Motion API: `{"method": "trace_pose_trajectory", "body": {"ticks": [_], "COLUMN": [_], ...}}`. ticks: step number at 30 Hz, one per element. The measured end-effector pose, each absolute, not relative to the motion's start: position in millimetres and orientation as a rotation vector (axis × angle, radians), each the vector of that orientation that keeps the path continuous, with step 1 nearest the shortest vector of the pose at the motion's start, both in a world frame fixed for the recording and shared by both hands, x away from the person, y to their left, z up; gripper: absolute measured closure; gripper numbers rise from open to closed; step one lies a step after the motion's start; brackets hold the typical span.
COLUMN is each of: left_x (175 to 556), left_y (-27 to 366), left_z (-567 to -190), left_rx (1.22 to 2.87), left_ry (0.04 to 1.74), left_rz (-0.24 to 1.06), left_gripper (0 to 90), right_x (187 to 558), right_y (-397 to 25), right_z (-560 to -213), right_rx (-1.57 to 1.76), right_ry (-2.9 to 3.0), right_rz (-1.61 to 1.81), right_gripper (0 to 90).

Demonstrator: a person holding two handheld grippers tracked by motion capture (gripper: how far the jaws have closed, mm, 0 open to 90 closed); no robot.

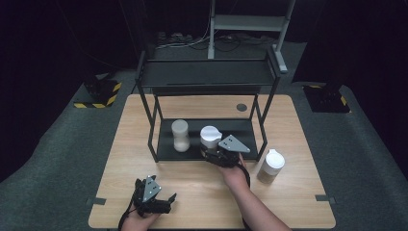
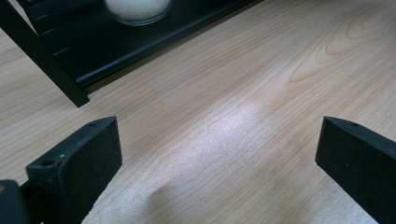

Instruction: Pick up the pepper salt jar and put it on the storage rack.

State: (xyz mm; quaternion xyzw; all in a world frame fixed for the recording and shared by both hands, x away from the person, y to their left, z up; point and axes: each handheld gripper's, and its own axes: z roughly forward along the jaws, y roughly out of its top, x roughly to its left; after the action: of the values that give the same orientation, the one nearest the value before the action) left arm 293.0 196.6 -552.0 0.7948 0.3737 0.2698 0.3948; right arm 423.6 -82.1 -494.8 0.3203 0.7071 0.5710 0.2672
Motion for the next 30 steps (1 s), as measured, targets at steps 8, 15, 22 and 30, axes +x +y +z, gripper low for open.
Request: {"method": "trace_pose_trajectory", "body": {"ticks": [8, 15, 22, 30], "left_x": [292.7, 292.7, 292.8, 292.7], "left_y": [197.0, 197.1, 197.7, 197.3], "left_z": [-552.0, -552.0, -551.9, -552.0], "left_rx": [2.009, 2.005, 2.003, 2.004], "left_ry": [0.947, 0.949, 0.949, 0.949], "left_rz": [0.679, 0.678, 0.675, 0.676], "left_gripper": [0.6, 0.6, 0.6, 0.6], "right_x": [438.9, 449.3, 457.6, 465.1], "right_y": [-77.2, -73.0, -68.2, -62.5], "right_z": [-491.4, -492.6, -495.2, -498.5], "right_rx": [0.888, 0.905, 0.916, 0.921], "right_ry": [1.899, 1.900, 1.902, 1.912], "right_rz": [1.529, 1.517, 1.505, 1.481], "right_gripper": [30.0, 30.0, 30.0, 30.0]}}
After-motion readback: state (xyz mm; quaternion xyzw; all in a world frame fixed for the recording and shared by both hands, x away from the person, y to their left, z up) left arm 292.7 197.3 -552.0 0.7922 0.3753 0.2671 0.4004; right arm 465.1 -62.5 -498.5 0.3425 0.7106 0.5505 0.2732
